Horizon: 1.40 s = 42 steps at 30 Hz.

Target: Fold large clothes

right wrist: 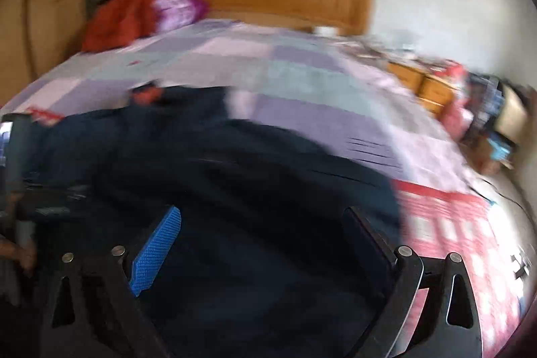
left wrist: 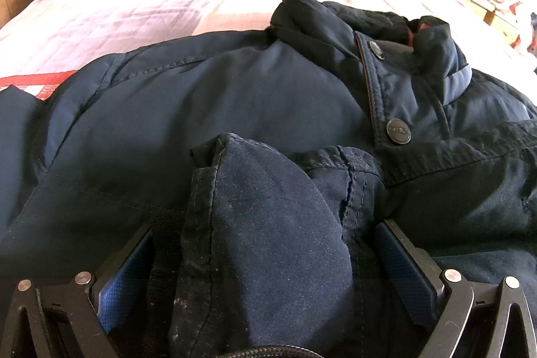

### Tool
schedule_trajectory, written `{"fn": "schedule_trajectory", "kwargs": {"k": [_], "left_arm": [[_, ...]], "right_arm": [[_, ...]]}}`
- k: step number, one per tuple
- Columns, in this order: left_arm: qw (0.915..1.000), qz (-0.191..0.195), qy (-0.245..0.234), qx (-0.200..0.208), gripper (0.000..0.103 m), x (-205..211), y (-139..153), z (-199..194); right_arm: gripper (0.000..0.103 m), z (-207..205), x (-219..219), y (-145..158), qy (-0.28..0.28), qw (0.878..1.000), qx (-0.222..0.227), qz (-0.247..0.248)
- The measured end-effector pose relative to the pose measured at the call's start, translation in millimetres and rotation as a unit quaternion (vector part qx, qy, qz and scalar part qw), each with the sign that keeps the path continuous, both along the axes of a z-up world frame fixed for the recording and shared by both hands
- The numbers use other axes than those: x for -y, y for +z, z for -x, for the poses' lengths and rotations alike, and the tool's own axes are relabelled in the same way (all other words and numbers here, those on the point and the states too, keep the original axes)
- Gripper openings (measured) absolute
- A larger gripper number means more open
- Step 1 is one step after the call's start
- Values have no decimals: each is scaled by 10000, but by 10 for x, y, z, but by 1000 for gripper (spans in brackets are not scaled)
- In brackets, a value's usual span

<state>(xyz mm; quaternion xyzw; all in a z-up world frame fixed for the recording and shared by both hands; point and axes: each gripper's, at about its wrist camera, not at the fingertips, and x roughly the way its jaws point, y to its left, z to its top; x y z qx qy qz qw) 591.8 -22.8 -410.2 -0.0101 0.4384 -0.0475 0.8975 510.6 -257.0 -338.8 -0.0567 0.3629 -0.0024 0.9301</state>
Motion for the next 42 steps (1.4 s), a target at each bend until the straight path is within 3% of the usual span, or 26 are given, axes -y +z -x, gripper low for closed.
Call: {"fn": "schedule_trajectory", "kwargs": {"k": [2, 6, 11, 16, 20, 22, 25, 28, 32, 34, 38, 41, 42], "left_arm": [[10000, -5, 2, 5, 103, -2, 2, 2], [10000, -52, 12, 27, 103, 5, 5, 5], [10000, -14, -41, -9, 103, -25, 97, 21], [9993, 9, -18, 387, 103, -333, 376, 180], [9998, 99, 70, 166, 103, -886, 338, 229], [9986, -334, 410, 81, 103, -1136, 305, 239], [9950, 1, 996, 20, 103, -1748, 305, 226], [9874, -207, 1558, -203, 103, -2337, 220, 53], [9687, -30, 2441, -457, 103, -3292, 114, -20], [9642, -13, 2620, -413, 103, -3648, 104, 68], [9620, -460, 2663, -394, 103, -4163, 78, 229], [9514, -250, 3064, -177, 103, -4617, 149, 385], [9432, -153, 3315, -138, 103, -4840, 159, 462]], "right_arm": [[99, -214, -259, -80, 130, 9995, -235, -184], [100, -319, -386, -476, -468, 9956, -800, -118], [102, -313, -447, -699, -493, 9975, -476, 161], [102, -338, -455, -774, -502, 9976, -467, 65], [103, -255, -423, -757, -492, 9977, -453, 45], [103, -266, -432, -782, -504, 9976, -464, 56], [103, -272, -435, -796, -513, 9975, -475, 67], [103, -264, -430, -804, -513, 9975, -479, 75], [103, -270, -430, -820, -521, 9974, -486, 98], [103, -275, -432, -826, -532, 9973, -493, 116], [103, -279, -431, -833, -544, 9972, -500, 139], [103, -282, -433, -837, -551, 9971, -507, 166], [103, -283, -435, -837, -552, 9970, -509, 176]]}}
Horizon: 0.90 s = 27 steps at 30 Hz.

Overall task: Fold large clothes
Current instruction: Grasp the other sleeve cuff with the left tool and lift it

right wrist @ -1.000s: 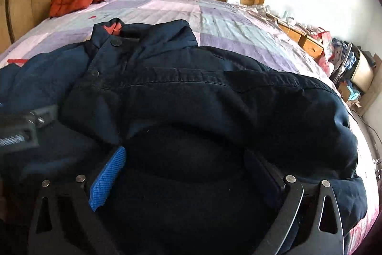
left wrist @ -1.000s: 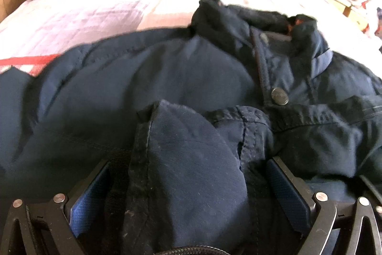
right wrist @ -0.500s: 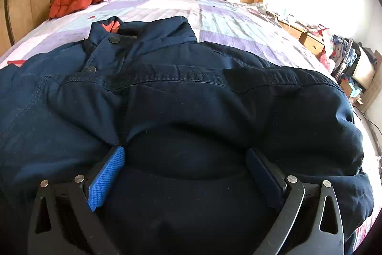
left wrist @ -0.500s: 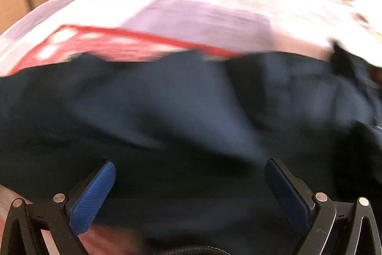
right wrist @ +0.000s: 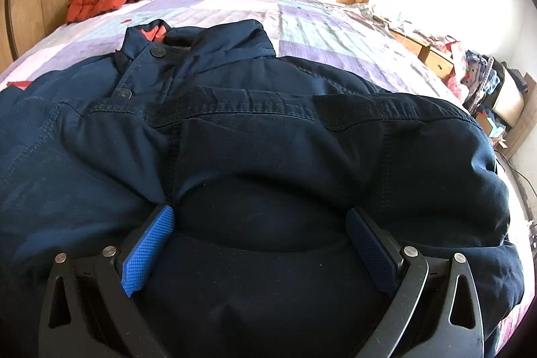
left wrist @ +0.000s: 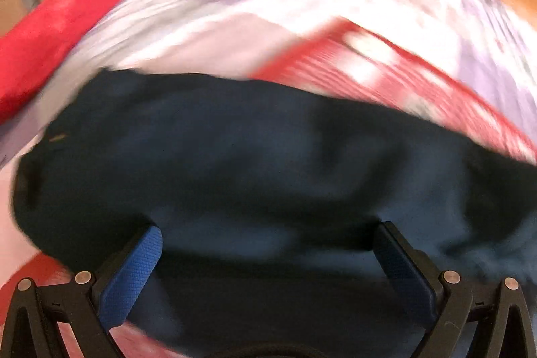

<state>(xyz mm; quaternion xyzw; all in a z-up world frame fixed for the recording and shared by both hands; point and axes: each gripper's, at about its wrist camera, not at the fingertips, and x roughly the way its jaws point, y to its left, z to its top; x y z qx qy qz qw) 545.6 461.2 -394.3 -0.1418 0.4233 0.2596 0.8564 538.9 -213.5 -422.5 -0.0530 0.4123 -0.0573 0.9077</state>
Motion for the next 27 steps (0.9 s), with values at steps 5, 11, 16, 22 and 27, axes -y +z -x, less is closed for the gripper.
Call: {"fn": "schedule_trajectory", "kwargs": {"k": [5, 11, 16, 22, 27], "left_arm": [[9989, 445, 109, 99, 103, -539, -49, 87], [9981, 458, 116, 402, 103, -671, 75, 184], [9902, 1091, 250, 833, 103, -780, 163, 583], [9756, 1680, 596, 1283, 99, -862, 183, 857], [9482, 2281, 1276, 1807, 99, -1108, 188, 1122]], "right_arm": [[103, -3, -11, -4, -10, 10000, -17, 46], [103, -4, -16, -8, -19, 9999, -27, 103], [103, -3, -18, -7, -24, 9999, -29, 118], [103, -1, -18, -5, -24, 9999, -27, 114], [103, 0, -19, -7, -24, 9999, -27, 110]]}}
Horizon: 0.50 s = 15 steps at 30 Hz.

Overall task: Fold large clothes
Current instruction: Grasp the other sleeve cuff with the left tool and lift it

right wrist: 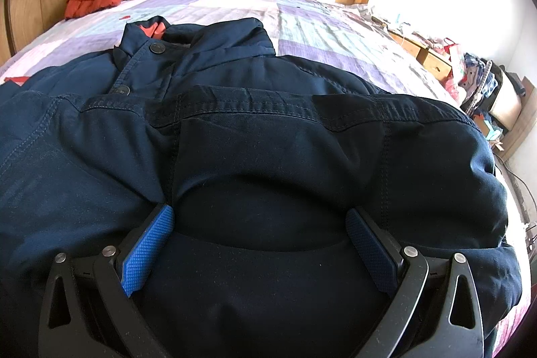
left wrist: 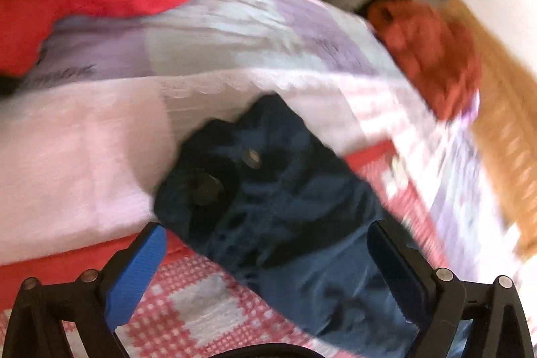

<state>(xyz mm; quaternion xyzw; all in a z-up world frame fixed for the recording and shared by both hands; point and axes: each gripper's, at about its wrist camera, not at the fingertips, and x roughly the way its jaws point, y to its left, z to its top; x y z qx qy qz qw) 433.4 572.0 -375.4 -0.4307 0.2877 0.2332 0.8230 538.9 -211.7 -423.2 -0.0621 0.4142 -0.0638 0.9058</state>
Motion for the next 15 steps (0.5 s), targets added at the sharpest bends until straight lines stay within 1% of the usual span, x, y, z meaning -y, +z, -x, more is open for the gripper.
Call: {"fn": "schedule_trajectory", "kwargs": {"k": [1, 3, 4, 6, 8, 9, 11, 12, 14, 15], "left_arm": [[9998, 168, 33, 73, 99, -35, -32, 34], [9982, 601, 39, -15, 99, -62, -168, 48], [9972, 744, 17, -46, 99, -53, -223, 38], [9956, 929, -121, 24, 99, 25, -321, -32], [9941, 1063, -225, 56, 99, 78, -412, -141], [9940, 1080, -168, 25, 99, 91, -470, -230], [9956, 931, -32, 107, 99, 75, -461, -334], [9955, 925, 121, 138, 99, 33, -455, -419], [9940, 1021, 211, 317, 99, -26, -424, -554], [9936, 1045, 160, 395, 91, -36, -404, -625]], "right_arm": [[103, 0, -1, 0, -1, 10000, 1, 4], [103, -1, -1, 1, -2, 10000, 0, 6], [103, 0, -2, 1, -2, 10000, 0, 8], [103, -1, -2, -1, -3, 10000, -1, 6], [103, -1, -2, -1, -3, 10000, 0, 4], [103, -1, -1, -1, -3, 10000, 1, 2], [103, 0, -3, -1, -4, 10000, 2, 2], [103, 0, -3, -1, -4, 10000, 2, 2], [103, 0, -4, -2, -4, 10000, 2, 2], [103, 0, -4, -1, -4, 10000, 5, -2]]}}
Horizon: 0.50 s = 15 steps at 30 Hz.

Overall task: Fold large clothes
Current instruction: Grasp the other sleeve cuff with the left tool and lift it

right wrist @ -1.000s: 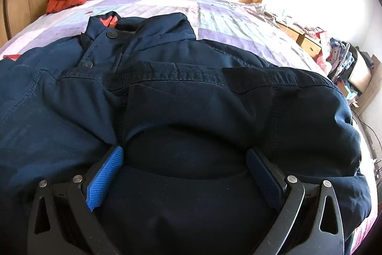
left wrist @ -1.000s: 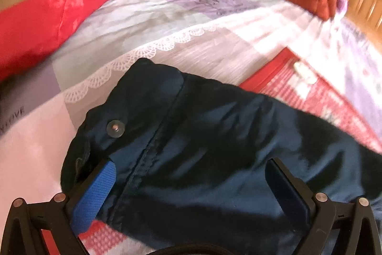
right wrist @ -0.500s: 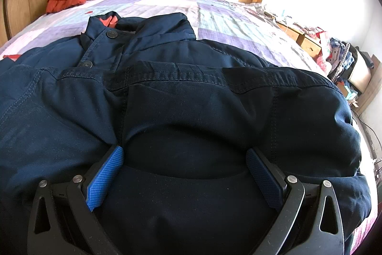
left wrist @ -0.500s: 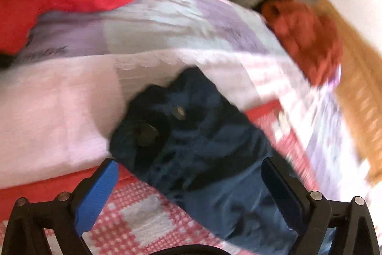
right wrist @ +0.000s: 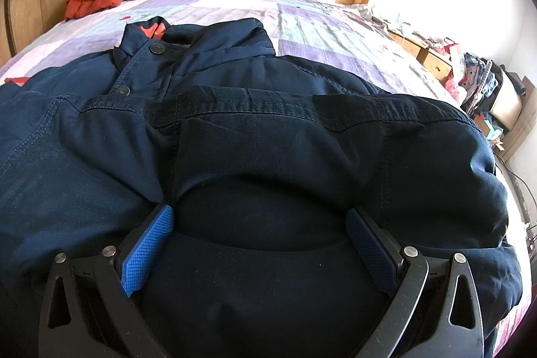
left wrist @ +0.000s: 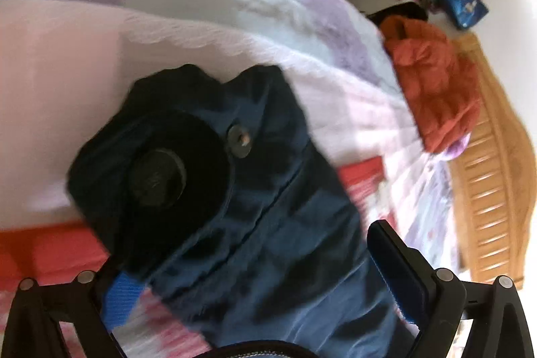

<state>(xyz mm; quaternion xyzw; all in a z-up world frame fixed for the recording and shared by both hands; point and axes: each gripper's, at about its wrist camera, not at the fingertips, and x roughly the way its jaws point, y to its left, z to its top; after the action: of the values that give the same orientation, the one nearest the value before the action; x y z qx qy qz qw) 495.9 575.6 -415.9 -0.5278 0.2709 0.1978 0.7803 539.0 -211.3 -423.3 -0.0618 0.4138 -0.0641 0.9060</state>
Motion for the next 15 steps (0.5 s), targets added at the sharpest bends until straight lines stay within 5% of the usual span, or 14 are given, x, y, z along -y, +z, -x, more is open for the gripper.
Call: {"fn": "schedule_trajectory", "kwargs": {"k": [2, 3, 4, 8, 15], "left_arm": [[9999, 11, -114, 67, 63, 5, 31, -70], [9997, 76, -170, 147, 26, 10, 32, -82], [9997, 83, -185, 167, 19, 15, 33, -83], [9981, -510, -267, -201, 12, -1, 195, -36], [9956, -849, -383, -50, 11, 49, 542, 39]], "right_arm": [[103, 0, -2, -1, -2, 10000, -1, 5], [103, 0, -3, -1, -2, 10000, -1, 7], [103, -1, -4, -1, -3, 10000, -2, 8], [103, -2, -4, -3, -4, 10000, -3, 9], [103, -10, -90, 74, -61, 9995, -69, 295]]}}
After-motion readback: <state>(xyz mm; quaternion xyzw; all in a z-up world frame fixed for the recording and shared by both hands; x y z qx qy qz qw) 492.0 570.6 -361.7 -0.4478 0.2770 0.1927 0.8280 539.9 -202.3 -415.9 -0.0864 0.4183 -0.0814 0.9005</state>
